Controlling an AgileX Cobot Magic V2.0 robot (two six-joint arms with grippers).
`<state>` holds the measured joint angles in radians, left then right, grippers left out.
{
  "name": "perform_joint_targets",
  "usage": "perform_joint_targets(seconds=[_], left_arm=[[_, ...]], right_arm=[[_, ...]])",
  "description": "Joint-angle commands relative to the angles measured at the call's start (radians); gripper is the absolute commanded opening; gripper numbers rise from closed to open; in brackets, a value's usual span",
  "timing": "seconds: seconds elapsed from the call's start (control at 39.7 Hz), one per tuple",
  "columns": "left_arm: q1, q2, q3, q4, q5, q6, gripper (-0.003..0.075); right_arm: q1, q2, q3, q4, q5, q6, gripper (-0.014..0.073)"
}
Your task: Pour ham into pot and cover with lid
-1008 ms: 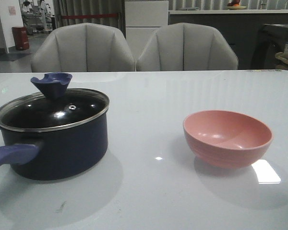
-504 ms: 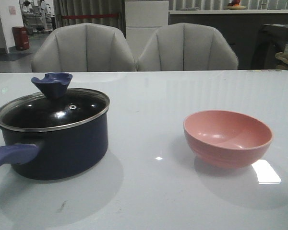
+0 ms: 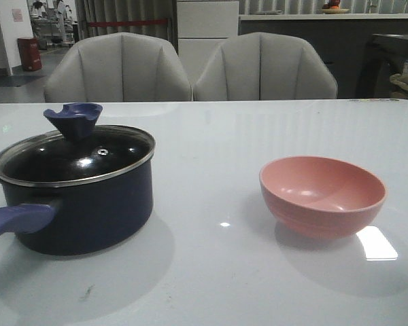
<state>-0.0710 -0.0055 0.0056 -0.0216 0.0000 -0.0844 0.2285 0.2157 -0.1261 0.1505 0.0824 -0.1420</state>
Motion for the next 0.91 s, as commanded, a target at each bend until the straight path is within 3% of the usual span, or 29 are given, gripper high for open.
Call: perform_joint_targets(seconds=[0.0,0.35,0.66,0.88], left_arm=[[0.001,-0.020,0.032,-0.008,-0.080,-0.010,0.0122],[0.001,-0.020,0.032,-0.008,-0.080,-0.010,0.0122],[0.001,-0.020,0.032,-0.008,-0.080,-0.010,0.0122],[0.001,-0.020,0.032,-0.008,-0.080,-0.010,0.0122]], right_arm=[[0.000,0.008,-0.028,-0.003,-0.082,-0.008,0.0149],[-0.005,0.004,-0.014,-0.007,-0.105,-0.008,0.0149],[-0.170,-0.164,0.101,-0.075,-0.137,0.095,0.0149],[-0.192,-0.238,0.163,-0.109,-0.128,0.142,0.0149]])
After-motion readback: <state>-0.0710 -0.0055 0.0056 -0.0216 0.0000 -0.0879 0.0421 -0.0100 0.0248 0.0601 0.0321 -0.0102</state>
